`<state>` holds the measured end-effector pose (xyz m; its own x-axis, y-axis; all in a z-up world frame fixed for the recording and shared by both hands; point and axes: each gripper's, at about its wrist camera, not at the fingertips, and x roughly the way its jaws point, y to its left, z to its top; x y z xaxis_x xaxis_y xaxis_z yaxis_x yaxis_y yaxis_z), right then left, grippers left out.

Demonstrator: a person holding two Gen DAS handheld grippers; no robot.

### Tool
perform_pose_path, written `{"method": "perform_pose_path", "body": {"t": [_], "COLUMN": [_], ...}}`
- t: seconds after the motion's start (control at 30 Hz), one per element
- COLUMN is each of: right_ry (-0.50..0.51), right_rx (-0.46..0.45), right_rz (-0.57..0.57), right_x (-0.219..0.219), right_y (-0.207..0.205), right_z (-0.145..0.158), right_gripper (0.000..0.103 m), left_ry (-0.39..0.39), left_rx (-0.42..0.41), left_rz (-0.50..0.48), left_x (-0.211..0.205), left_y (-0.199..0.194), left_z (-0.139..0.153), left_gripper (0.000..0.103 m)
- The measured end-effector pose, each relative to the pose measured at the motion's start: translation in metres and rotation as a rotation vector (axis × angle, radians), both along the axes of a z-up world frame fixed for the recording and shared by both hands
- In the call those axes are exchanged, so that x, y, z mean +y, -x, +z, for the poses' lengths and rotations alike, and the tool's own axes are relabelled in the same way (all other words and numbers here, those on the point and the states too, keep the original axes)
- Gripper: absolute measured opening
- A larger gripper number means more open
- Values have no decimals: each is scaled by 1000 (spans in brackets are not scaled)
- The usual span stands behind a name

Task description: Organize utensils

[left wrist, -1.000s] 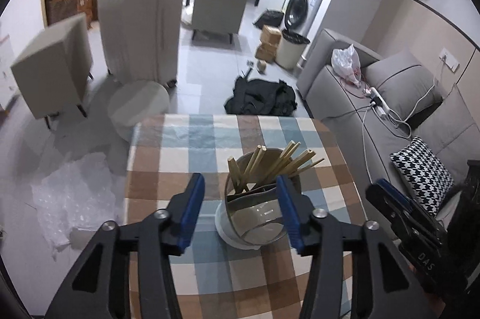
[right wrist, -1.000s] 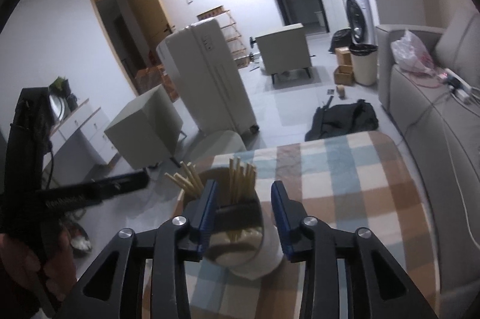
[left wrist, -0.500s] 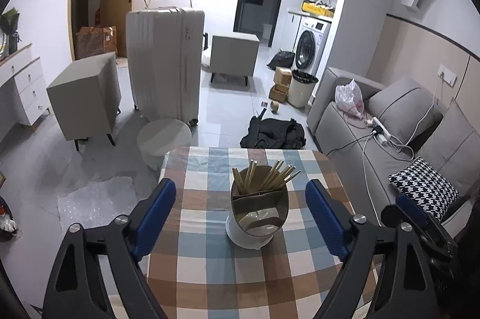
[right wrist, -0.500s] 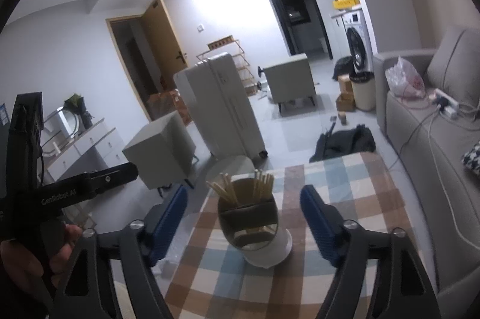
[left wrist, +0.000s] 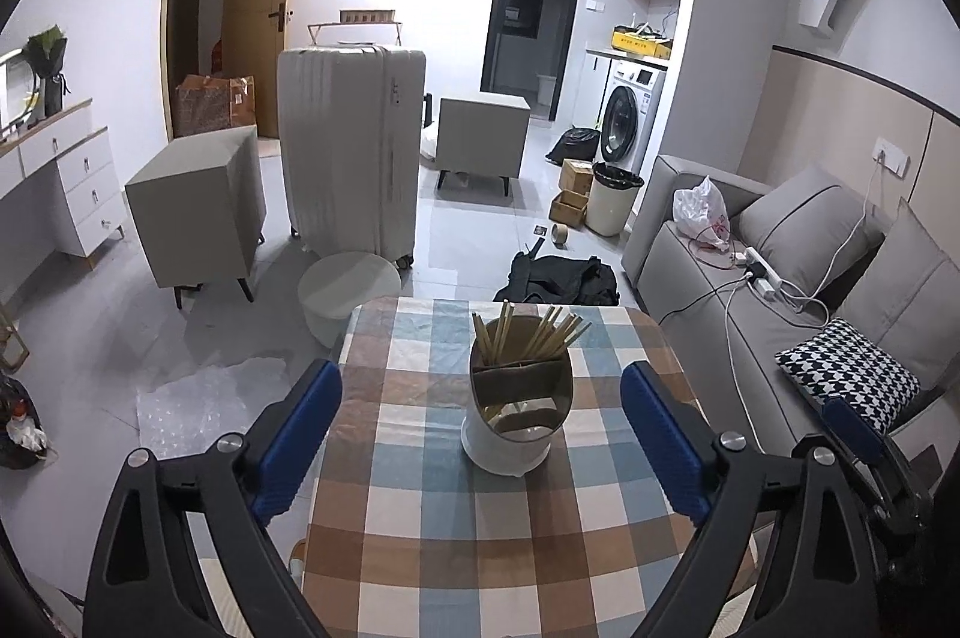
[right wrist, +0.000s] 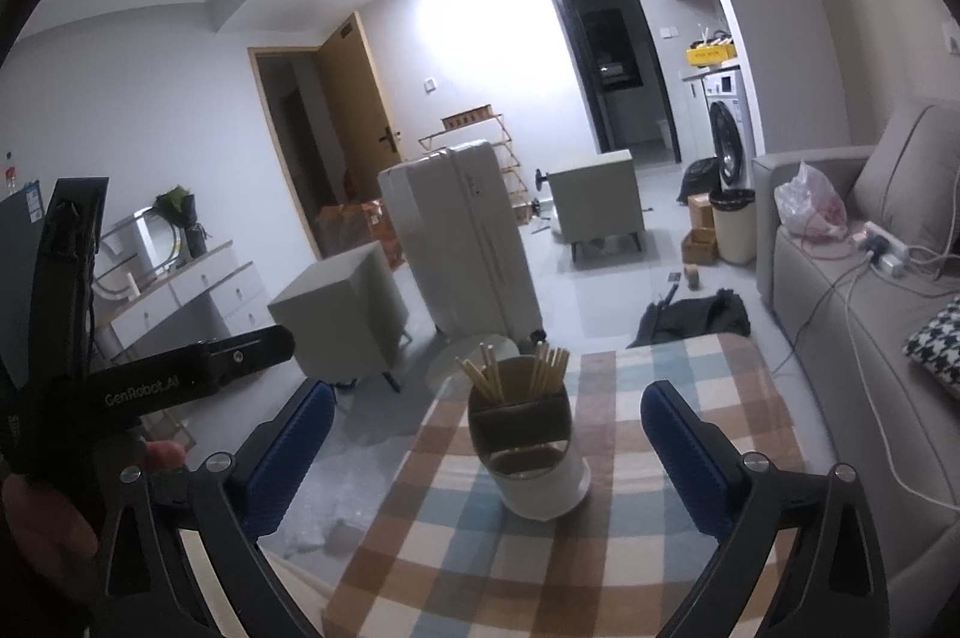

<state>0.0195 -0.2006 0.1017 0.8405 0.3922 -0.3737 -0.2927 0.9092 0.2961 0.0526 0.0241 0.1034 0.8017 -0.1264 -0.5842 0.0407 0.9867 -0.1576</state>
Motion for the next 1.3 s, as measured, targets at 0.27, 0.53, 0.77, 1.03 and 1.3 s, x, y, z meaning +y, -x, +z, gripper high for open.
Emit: {"method": "perform_pose_path", "body": {"t": [0.27,0.53,0.77,1.03,1.3], "right_ry": [-18,-22,-19,-15,-13], "right_rx": [7,12,11,12,9], "right_rz": [-26,-31,-33,-34,-37], "right_x": [-11,-13,-14,-20,-22], "right_y": [14,20,24,26,29], "right_z": [-2,-4,-5,-3,-2], "right_gripper": [103,103,103,103,103], "left_ry": [-12,-13,-15,-9,-22], "left_rx": [-9,-4,-9,2,-8], "left_rz": [5,4,4,10,17], "left_x": [-7,-9,-12,-9,-10], "left_y": [13,21,25,29,34], "left_z": [-4,-7,-7,-9,-8], "left_gripper": [91,91,91,91,91]}}
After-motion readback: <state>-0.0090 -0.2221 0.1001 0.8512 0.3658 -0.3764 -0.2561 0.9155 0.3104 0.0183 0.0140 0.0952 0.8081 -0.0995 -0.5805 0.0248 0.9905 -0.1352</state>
